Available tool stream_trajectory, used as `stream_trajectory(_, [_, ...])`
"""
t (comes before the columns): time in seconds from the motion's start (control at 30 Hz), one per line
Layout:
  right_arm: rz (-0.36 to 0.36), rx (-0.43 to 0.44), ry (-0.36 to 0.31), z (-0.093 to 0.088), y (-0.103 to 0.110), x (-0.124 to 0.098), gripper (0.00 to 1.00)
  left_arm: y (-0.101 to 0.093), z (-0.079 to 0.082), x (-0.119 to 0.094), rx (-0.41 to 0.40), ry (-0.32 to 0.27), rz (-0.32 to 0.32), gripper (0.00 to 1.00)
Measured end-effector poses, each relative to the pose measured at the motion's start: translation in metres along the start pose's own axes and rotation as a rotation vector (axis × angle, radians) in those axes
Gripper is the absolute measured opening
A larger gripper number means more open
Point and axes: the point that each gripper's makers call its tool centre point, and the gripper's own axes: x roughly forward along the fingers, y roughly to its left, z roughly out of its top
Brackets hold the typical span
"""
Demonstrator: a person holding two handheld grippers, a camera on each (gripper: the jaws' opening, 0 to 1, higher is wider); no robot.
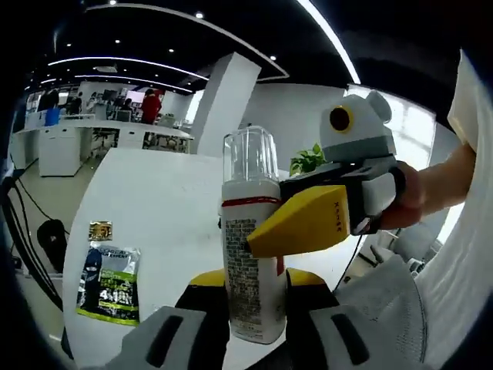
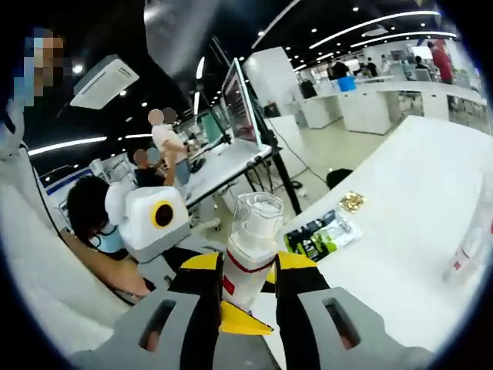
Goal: Arrange the skincare products in the storage area until every visible bottle or jar stands upright without overlapping.
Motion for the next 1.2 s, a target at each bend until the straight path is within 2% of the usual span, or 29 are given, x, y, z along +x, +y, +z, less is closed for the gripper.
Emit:
stream_trajectory(0.1, [-0.05,0.066,-0.033,-0.001,-0.005,0.001,0.25,0.0,-0.001,0.002,0.005,0.006,0.009,0.25])
stream_trajectory(0.17, [-0.071,0.027,-0.012,-0.006,-0.01,0.0,0.26,-0.001,-0.001,0.002,0.012,0.012,0.01,0.25])
stream_trajectory(0.27, [-0.072,0.072,-0.026,-0.007,-0.014,-0.002,0.27,0.0,0.0,0.001,0.011,0.006,0.01,0.24])
stream_trajectory(0.5, [-0.041,0.133,-0.052,-0.008,-0.015,-0.005,0.26,-0.002,-0.001,0.003,0.018,0.016,0.0,0.24])
stream_trajectory(0.6, [-0.031,0.131,-0.058,-0.007,-0.015,-0.005,0.26,-0.002,0.001,0.003,0.012,0.008,-0.006,0.24])
stream_trajectory(0.83, [0.061,0.24,-0.102,-0.002,-0.01,-0.006,0.27,-0.005,0.011,-0.001,-0.032,-0.051,-0.051,0.24])
stream_trajectory(0.97, [0.071,0.2,-0.103,0.0,-0.006,-0.008,0.24,-0.007,0.012,-0.001,-0.047,-0.06,-0.063,0.24])
stream_trajectory(1.2, [0.066,0.213,-0.103,0.0,-0.003,-0.015,0.21,-0.015,0.012,0.002,-0.048,-0.058,-0.098,0.23])
